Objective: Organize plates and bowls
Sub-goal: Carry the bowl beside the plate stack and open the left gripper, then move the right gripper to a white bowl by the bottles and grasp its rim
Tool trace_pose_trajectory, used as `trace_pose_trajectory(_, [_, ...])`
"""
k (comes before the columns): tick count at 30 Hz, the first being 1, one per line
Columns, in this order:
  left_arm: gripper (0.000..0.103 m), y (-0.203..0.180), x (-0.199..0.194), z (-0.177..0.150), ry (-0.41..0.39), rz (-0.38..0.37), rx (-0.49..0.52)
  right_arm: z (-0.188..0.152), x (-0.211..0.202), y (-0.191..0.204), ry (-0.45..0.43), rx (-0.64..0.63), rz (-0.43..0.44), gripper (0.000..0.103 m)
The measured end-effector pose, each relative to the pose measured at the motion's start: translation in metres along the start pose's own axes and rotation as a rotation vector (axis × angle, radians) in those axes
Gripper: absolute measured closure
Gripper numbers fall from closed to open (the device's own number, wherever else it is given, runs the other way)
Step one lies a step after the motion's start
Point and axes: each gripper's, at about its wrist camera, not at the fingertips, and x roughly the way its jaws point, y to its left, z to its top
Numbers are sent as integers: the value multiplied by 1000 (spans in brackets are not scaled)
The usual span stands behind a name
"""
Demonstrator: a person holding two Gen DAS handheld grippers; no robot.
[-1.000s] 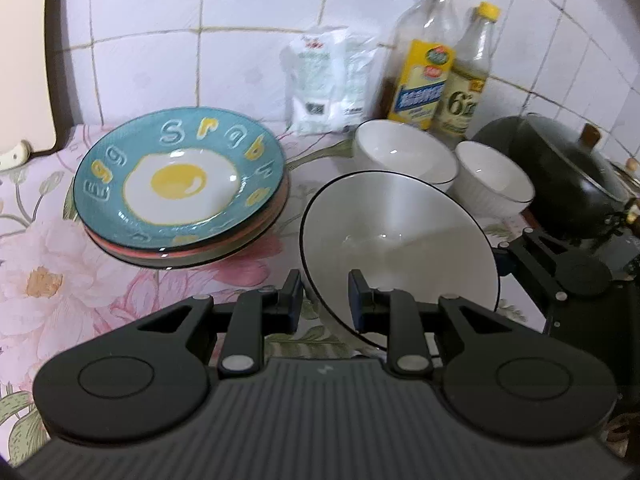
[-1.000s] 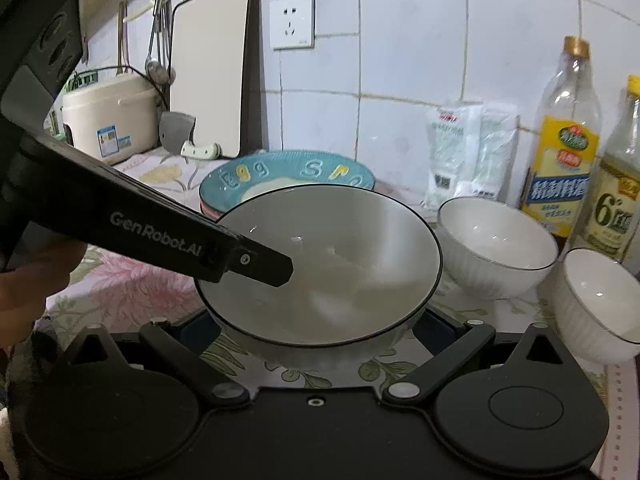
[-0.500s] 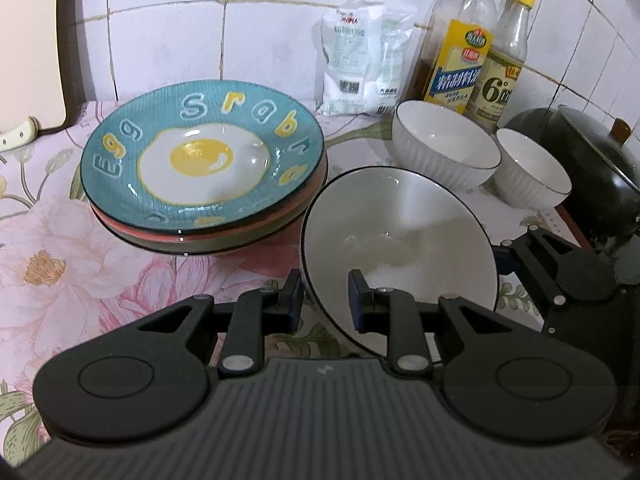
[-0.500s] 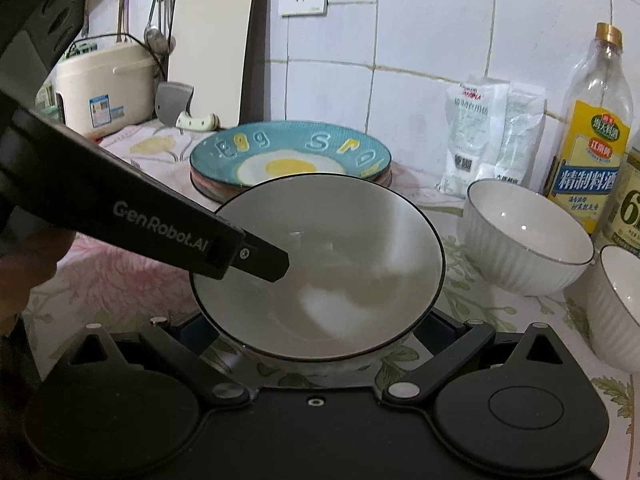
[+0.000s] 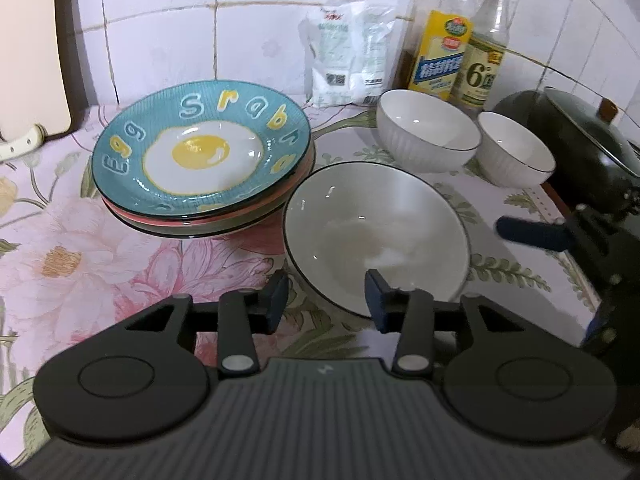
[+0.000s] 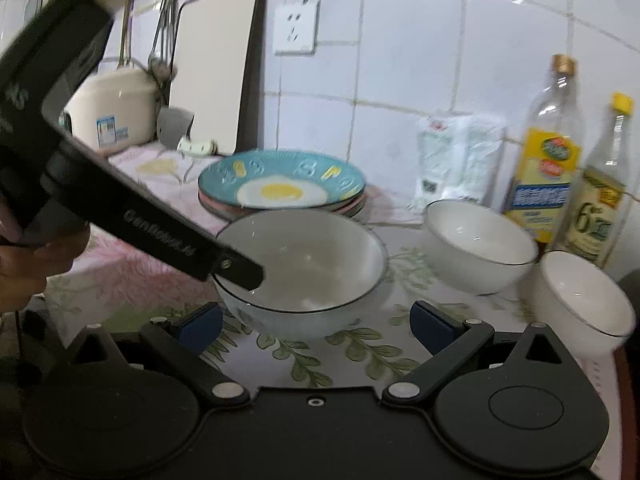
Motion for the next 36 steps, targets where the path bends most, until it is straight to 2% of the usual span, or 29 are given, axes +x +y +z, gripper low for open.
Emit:
trace_pose_trajectory(5, [52, -11, -26, -3, -15, 7, 35, 2, -33, -13, -22, 41, -28, 2])
trace_pose_trajectory(8, [49, -17, -39, -5, -13, -11, 53, 4, -48, -19, -2, 56, -30, 2])
trace_pose_trajectory(13, [46, -30, -58, -9, -3, -58, 71, 2, -69, -24, 22, 35, -73, 2])
trace_pose_trajectory(20, [41, -56, -76, -7, 5, -101, 115, 8, -107, -30, -11, 0, -136, 2])
trace_pose_trajectory(27, [37, -91, -88, 9, 35, -150, 169, 21, -141, -42, -68, -40, -184, 2])
trace_pose_trajectory(31, [34, -114, -90, 21, 43, -174, 204, 26, -152, -56, -86, -21, -217, 2])
trace_pose_trajectory(36, [30, -128, -85, 48, 44, -210, 134, 32, -149, -82, -59, 77, -216, 2])
